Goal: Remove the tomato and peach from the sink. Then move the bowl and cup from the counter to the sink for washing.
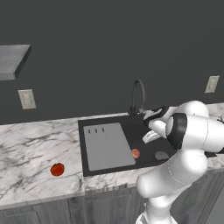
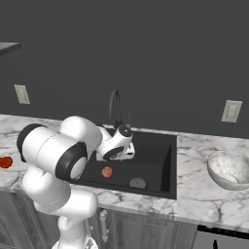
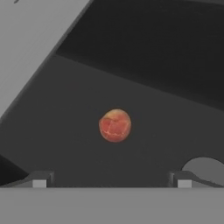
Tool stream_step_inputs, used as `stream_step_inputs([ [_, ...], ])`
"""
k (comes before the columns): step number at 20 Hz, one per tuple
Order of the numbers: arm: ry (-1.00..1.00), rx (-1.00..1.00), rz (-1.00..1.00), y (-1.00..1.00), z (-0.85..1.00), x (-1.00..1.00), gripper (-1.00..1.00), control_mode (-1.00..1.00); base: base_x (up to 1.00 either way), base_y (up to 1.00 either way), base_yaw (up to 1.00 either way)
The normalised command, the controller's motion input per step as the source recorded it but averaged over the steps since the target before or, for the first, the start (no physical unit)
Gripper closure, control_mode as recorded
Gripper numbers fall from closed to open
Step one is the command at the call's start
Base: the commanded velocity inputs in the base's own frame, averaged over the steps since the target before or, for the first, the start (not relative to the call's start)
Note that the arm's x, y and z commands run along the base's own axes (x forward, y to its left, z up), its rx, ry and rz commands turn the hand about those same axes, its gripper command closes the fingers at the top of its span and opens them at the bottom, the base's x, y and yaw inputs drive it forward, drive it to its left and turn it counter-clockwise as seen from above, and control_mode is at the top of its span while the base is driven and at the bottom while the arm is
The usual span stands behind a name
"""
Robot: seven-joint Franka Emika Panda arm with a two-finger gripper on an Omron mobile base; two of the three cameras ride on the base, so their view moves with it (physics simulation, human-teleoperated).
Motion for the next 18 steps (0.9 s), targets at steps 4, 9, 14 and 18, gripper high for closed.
stream_step_inputs([
  [4,0.0,0.0,0.0,0.09,-0.1,0.0,-1.0,-1.0,0.0,0.0,0.0],
  [9,0.0,0.0,0.0,0.1,-0.13,0.0,-1.0,-1.0,0.0,0.0,0.0],
  [14,0.0,0.0,0.0,0.07,-0.09,0.02,-1.0,-1.0,0.0,0.0,0.0],
  [18,-0.03,0.0,0.0,0.03,-0.06,0.09,-1.0,-1.0,0.0,0.0,0.0],
])
